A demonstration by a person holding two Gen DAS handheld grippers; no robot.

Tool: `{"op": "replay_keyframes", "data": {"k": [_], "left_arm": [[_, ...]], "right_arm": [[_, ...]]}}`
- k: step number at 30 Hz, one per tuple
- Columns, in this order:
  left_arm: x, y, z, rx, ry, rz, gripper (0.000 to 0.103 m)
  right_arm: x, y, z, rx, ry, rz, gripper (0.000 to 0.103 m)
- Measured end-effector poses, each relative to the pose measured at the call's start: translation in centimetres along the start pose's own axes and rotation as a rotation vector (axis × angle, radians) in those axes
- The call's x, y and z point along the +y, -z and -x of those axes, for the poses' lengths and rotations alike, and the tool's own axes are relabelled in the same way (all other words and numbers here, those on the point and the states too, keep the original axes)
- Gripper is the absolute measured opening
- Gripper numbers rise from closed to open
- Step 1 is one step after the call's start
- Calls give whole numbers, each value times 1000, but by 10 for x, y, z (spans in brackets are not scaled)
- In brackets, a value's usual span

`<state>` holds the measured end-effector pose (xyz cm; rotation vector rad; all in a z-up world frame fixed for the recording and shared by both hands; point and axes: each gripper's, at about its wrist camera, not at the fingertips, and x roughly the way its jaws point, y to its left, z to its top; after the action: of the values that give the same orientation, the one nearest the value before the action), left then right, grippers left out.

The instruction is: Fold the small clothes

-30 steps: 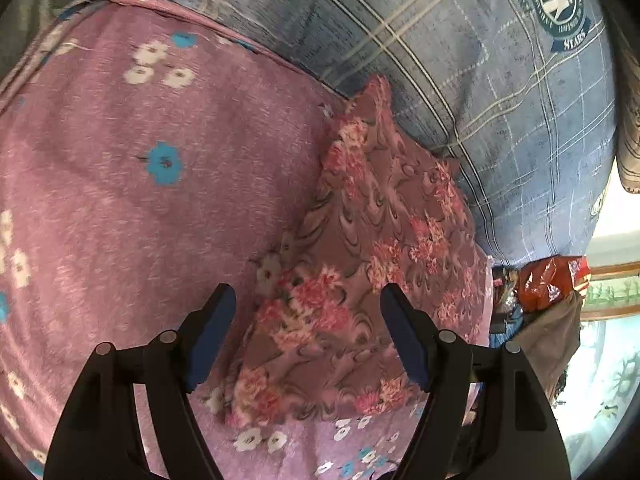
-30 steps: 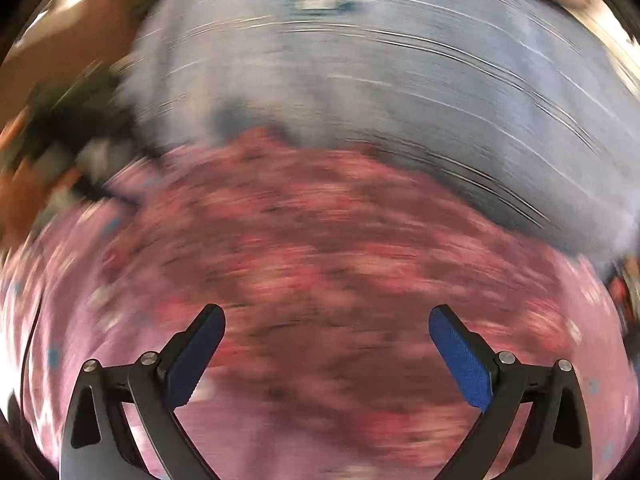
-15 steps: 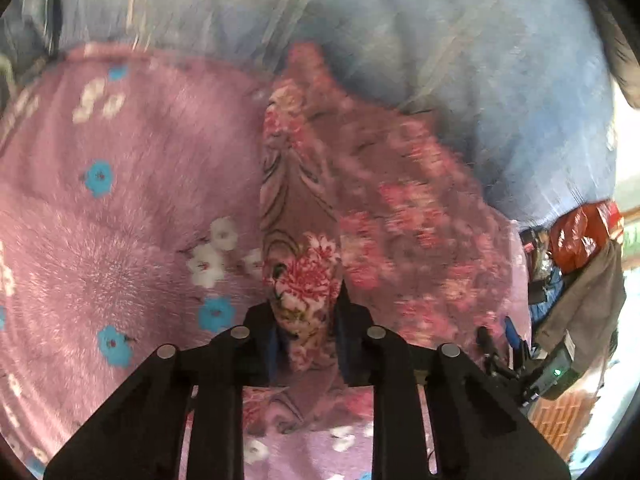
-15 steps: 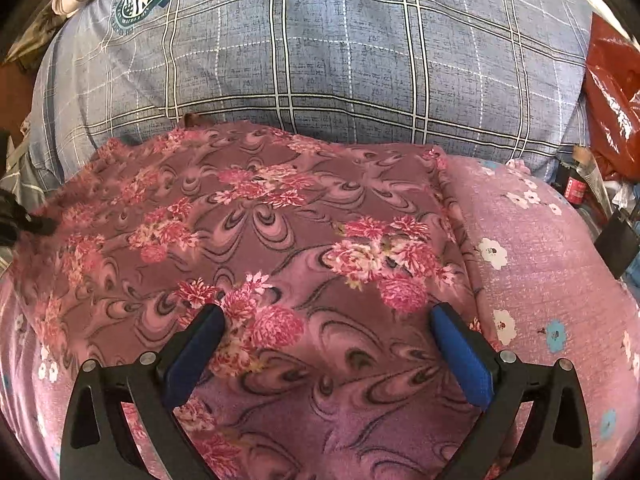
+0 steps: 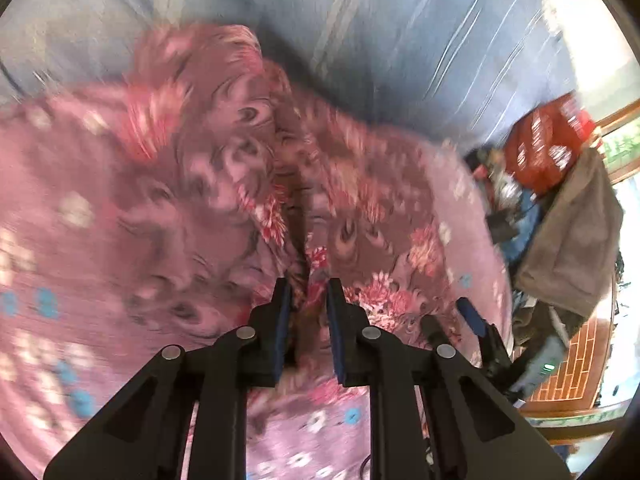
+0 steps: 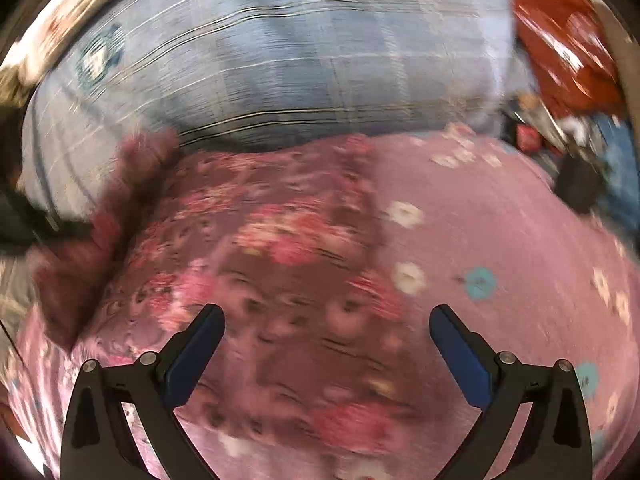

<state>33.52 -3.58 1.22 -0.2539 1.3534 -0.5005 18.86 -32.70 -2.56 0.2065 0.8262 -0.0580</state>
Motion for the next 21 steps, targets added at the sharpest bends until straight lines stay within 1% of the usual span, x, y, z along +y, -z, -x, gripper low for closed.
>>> {"op": "replay_keyframes", "data": {"k": [1, 2, 3, 4, 5, 6, 7, 8, 9, 10, 11, 12, 14, 15, 17, 18, 20, 21], "left_arm": [[-3, 0, -13, 25, -15, 10, 15], [-4, 1, -18, 15, -35, 16, 16], [-5, 3, -15, 4, -37, 14, 19], [-7, 3, -11, 11, -21, 7, 26], [-7, 1, -3, 30, 15, 5, 36], [-6, -1, 7, 38, 44, 9, 40], [-4, -3, 16, 33, 61, 13, 45], [-3, -8, 27, 16, 64, 13, 55], [-1, -15, 41, -14, 37, 7, 61], [-1, -22, 48, -36, -2, 2, 73], [1, -28, 53, -45, -44, 0, 80], [1, -36, 54, -40, -92, 1, 81], [-2, -48, 47, -5, -135, -3, 81], [-7, -52, 41, 22, -153, -16, 81], [-19, -59, 25, 60, -215, -70, 81], [-26, -62, 14, 74, -263, -105, 81], [-29, -64, 1, 94, -311, -151, 81], [-30, -66, -9, 112, -350, -167, 81]], "right_arm": [[-6, 1, -1, 3, -8, -26, 103], [-13, 2, -1, -1, -21, -56, 103], [-15, 3, 2, -14, -29, -62, 103], [-15, 2, 4, -25, -31, -63, 103], [-13, 0, 8, -43, -37, -60, 103], [-11, -2, 13, -69, -58, -53, 103], [-6, -4, 21, -101, -93, -43, 103], [-3, -5, 25, -118, -118, -33, 103], [5, -6, 32, -139, -172, -13, 103], [15, -6, 38, -151, -236, 11, 103], [21, -5, 40, -151, -277, 25, 103], [36, -3, 40, -131, -353, 53, 103], [57, 0, 35, -82, -442, 82, 103], [65, 1, 31, -61, -472, 92, 103], [80, 3, 20, -10, -531, 80, 103], [83, 3, 17, 1, -551, 62, 103], [87, 3, 6, 22, -592, 4, 103], [88, 3, 3, 29, -602, -14, 103]]}}
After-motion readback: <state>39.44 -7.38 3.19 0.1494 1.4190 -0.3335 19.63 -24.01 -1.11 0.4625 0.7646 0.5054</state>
